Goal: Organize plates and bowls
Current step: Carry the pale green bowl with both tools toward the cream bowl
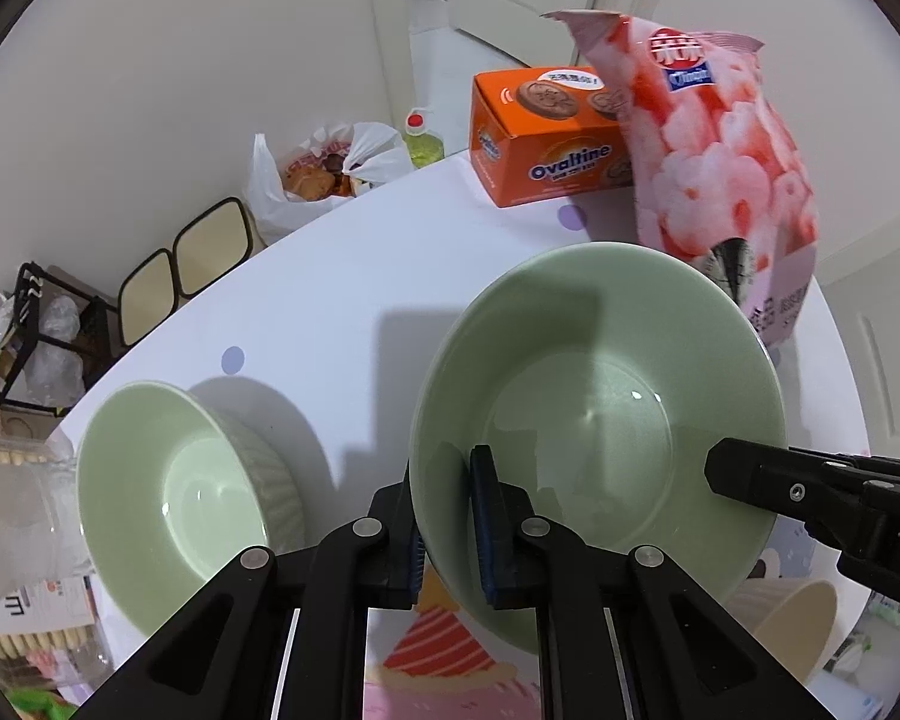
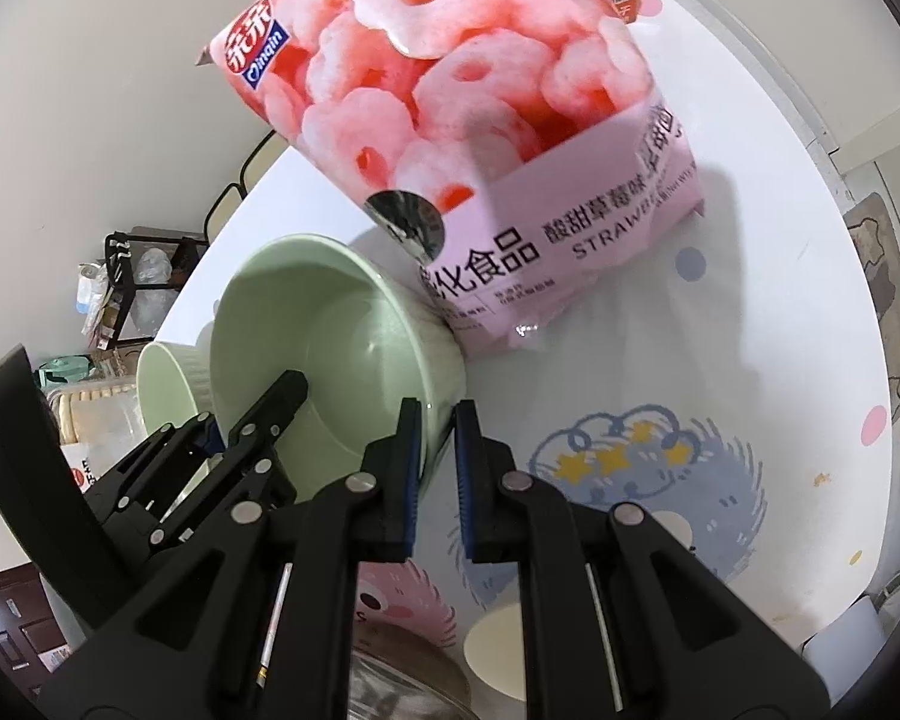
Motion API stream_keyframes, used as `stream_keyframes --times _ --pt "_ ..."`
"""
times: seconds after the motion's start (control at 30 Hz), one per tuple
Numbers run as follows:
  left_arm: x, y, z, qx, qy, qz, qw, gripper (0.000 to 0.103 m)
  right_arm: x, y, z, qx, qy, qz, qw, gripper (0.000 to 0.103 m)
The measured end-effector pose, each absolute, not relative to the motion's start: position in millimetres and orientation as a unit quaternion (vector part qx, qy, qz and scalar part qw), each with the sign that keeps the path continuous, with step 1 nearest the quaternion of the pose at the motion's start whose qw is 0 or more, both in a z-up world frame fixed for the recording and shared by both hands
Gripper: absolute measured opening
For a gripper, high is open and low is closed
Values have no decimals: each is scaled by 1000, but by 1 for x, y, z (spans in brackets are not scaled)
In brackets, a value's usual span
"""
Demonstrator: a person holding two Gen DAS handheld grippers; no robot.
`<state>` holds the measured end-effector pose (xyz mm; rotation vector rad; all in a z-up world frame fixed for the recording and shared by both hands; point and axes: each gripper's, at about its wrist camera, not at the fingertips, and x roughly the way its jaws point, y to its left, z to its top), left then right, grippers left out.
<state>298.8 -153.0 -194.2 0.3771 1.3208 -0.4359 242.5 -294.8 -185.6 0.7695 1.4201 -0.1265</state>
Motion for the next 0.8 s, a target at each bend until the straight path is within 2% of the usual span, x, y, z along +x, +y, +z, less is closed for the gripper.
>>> stream_keyframes --times 0.43,0.8 --pt "258 -144 -174 160 603 -182 760 12 213 -293 -174 333 629 -27 702 13" --pt "203 -149 -131 155 578 -177 781 12 175 -289 -134 307 612 -11 729 13"
